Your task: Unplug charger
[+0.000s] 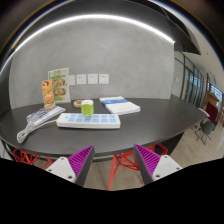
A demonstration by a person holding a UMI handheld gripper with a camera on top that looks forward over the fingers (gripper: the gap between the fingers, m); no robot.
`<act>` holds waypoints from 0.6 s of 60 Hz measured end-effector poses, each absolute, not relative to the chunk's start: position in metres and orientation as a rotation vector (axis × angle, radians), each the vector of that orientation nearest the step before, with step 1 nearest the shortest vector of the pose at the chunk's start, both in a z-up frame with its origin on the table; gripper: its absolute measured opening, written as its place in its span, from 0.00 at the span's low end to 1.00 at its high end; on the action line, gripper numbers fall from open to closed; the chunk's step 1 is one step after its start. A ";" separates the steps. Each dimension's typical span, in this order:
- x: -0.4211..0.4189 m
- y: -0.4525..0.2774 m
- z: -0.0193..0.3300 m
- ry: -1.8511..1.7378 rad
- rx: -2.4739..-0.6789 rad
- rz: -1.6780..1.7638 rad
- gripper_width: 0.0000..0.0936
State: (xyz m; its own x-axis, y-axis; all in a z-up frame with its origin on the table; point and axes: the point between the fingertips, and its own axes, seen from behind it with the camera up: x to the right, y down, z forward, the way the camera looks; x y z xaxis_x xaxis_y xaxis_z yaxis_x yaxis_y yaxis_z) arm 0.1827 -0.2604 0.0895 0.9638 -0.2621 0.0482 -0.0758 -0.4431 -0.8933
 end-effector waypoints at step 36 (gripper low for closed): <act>0.092 -0.007 0.068 0.123 -1.954 -0.007 0.87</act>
State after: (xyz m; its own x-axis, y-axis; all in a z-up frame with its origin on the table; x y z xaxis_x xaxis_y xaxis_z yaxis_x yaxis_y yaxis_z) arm 0.0922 -0.0072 0.0677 0.9946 -0.0894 -0.0535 -0.0832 -0.3721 -0.9245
